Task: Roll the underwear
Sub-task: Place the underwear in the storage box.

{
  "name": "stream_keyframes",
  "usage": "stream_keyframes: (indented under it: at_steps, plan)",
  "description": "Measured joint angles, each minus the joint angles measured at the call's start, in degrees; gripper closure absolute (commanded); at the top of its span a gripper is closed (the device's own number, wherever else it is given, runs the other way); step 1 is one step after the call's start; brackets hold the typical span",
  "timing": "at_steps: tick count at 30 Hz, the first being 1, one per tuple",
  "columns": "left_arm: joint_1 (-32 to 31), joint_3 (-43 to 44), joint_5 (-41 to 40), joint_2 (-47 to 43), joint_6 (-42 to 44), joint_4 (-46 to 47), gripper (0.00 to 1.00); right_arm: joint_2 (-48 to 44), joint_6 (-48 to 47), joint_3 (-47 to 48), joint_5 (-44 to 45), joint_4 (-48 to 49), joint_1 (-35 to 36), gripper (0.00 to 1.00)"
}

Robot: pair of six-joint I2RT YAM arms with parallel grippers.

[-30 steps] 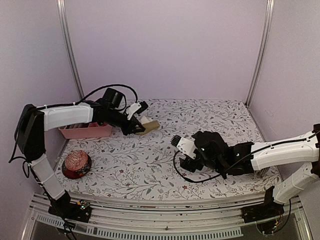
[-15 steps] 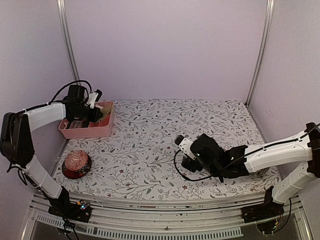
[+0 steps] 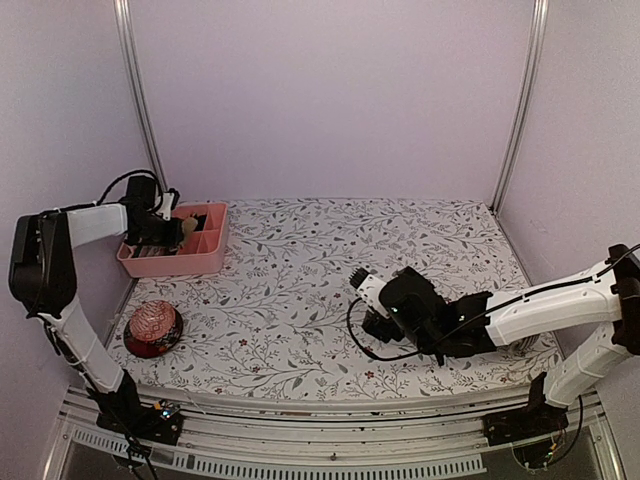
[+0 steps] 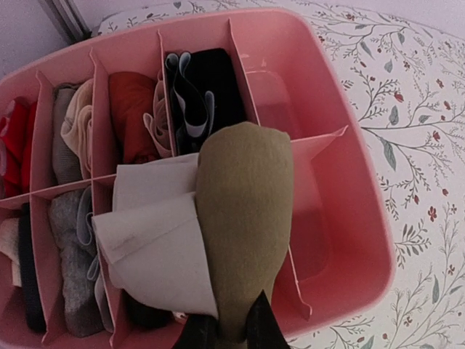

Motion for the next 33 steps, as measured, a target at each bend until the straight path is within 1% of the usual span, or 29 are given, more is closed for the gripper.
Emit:
stream_keyframes:
  at_steps: [6, 12, 19, 25, 33]
  plan:
    - [0.0, 1.51, 2.03, 3.87, -0.31, -2.82, 1.0, 1.18, -0.13, -0.07, 0.85, 0.76, 0.0, 0.01]
    - [-0.07, 1.44, 3.34, 4.0, -0.24, -3.1, 1.0, 2.62, -0.46, -0.07, 1.62, 1.01, 0.0, 0.01]
    - [-0.13, 1.36, 2.93, 4.5, 0.02, -3.04, 1.0, 3.02, -0.5, -0.07, 2.25, 1.03, 0.0, 0.01]
    - [-0.17, 4.44, 2.25, 9.09, -0.02, -4.07, 1.0, 3.23, -0.5, -0.07, 2.45, 1.03, 0.0, 0.01]
    - [-1.07, 6.67, -0.46, 12.24, -0.04, -4.55, 1.0, 4.17, -0.72, -0.07, 2.47, 1.11, 0.0, 0.01]
